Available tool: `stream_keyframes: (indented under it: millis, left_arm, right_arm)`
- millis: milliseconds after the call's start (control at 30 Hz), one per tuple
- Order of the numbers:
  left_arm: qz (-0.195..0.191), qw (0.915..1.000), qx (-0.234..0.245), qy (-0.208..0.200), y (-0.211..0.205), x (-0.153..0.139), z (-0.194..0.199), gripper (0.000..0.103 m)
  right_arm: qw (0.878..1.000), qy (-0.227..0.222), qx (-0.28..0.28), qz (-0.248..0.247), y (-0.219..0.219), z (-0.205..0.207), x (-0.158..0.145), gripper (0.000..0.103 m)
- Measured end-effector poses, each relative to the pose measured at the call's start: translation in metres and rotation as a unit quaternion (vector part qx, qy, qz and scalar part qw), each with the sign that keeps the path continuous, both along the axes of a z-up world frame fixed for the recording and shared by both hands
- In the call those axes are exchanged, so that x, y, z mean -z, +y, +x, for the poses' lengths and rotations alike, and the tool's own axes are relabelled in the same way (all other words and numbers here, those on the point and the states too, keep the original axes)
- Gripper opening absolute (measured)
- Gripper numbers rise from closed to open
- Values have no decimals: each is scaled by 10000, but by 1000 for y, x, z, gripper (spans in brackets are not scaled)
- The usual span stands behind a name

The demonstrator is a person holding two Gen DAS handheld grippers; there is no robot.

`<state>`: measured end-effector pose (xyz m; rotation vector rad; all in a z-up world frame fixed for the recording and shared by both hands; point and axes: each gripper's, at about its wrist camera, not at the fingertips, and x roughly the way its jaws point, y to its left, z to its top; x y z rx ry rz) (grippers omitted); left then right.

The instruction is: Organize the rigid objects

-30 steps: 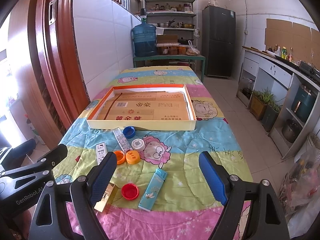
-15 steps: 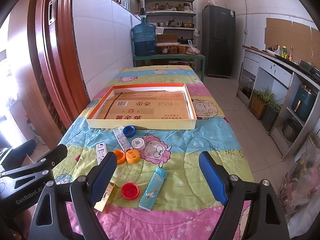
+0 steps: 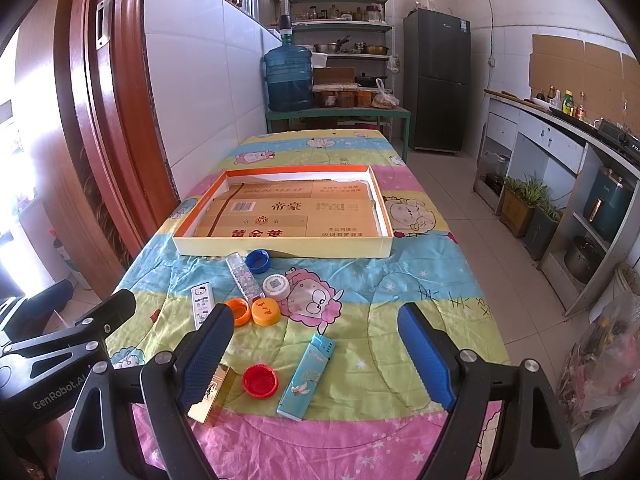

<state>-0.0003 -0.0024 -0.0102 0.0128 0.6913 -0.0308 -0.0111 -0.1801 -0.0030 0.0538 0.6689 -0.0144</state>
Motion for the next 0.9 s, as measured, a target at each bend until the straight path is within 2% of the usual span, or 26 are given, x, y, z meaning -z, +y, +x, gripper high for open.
stream_keyframes:
  millis: [633, 900]
  left_arm:
    - [-11, 10000, -12, 26, 0, 4, 0, 88]
    - [-197, 9997, -127, 115, 17, 10, 5, 88]
  right_arm:
    - [10000, -5, 28, -4, -1, 1, 2, 84]
    - [9999, 75, 120, 6, -7, 0, 8, 84]
